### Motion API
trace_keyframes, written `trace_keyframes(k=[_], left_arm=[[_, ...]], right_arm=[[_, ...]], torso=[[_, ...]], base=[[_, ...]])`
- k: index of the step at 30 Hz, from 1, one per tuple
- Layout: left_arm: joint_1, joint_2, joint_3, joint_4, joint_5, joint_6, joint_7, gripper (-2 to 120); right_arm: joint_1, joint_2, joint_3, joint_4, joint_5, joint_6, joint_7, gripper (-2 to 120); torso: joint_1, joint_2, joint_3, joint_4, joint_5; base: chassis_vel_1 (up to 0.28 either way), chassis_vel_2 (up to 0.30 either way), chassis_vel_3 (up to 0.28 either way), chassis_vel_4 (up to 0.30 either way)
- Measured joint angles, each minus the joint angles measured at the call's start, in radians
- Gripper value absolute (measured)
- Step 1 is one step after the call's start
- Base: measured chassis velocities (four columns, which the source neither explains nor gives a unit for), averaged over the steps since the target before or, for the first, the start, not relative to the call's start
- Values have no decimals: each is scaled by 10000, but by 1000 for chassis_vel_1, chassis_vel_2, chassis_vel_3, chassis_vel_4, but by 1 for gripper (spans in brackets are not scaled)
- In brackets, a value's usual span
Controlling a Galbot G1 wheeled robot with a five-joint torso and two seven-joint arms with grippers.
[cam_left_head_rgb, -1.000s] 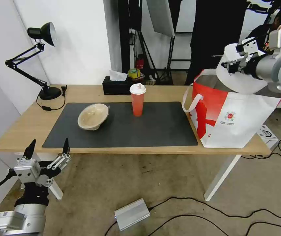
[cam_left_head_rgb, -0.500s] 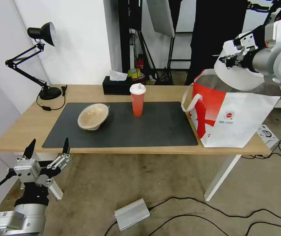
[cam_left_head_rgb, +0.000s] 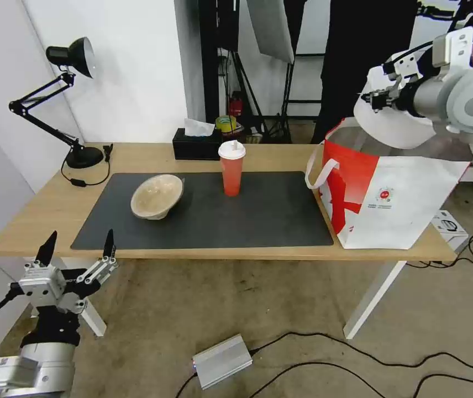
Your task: Pick up the trash from the table and place it into the takeout bag.
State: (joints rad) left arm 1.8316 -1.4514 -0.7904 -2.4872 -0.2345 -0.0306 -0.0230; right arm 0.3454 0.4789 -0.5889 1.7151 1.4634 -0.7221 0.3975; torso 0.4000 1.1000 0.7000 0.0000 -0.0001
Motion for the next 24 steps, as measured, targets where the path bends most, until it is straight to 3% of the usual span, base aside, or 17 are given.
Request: trace_keyframes(k=[24], left_arm=[[-93,15,-6,79,-26,-3,-10,100]], right_arm=[[-869,-222,465,558,-368,-1,63,0]], torso=[[0,0,0,0,1]], base=[[0,0,0,0]])
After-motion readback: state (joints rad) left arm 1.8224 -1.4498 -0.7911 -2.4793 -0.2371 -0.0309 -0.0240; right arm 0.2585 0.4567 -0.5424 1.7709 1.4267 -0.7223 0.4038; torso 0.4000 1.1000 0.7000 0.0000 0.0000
